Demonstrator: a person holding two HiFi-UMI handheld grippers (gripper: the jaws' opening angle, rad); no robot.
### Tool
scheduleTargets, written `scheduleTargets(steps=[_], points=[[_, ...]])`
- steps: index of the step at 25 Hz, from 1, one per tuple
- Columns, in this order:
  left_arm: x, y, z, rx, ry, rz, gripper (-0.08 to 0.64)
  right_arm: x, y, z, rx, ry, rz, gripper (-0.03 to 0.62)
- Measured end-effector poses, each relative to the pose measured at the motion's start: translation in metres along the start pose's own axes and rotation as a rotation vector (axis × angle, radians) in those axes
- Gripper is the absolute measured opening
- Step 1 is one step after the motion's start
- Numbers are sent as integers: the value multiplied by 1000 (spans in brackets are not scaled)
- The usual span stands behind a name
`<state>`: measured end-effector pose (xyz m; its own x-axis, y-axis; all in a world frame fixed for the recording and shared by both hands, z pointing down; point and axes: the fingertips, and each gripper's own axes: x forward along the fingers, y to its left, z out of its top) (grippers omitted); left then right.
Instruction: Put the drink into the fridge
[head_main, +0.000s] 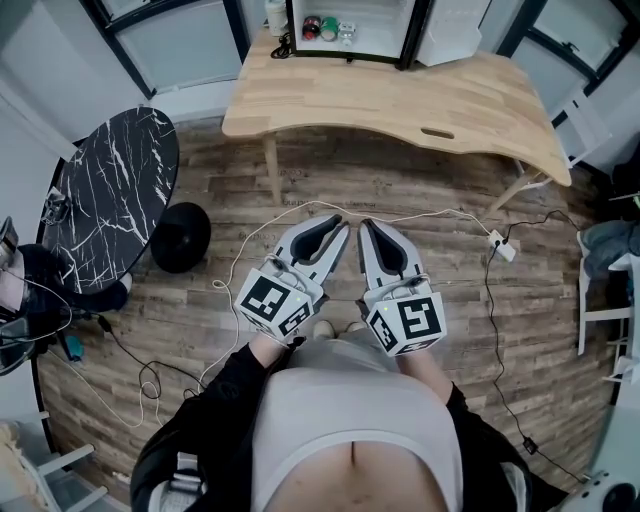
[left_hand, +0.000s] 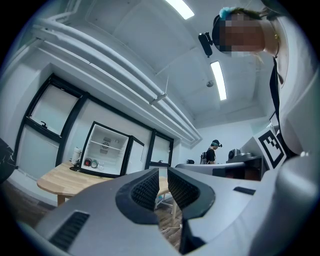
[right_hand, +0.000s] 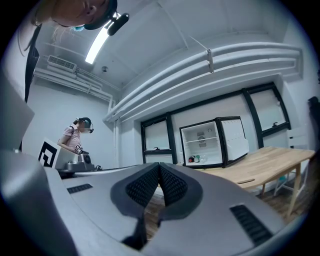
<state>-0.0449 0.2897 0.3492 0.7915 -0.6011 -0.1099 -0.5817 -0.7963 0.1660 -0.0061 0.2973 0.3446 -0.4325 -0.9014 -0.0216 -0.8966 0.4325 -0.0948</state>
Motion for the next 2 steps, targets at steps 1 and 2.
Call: scheduleTargets(steps=[1,2], points=[[0,0,0,1,0,0,57,0,-1,0,1,2,-1,28],[0,0,0,2,1,0,57,0,-2,0,3,3,-1,28]])
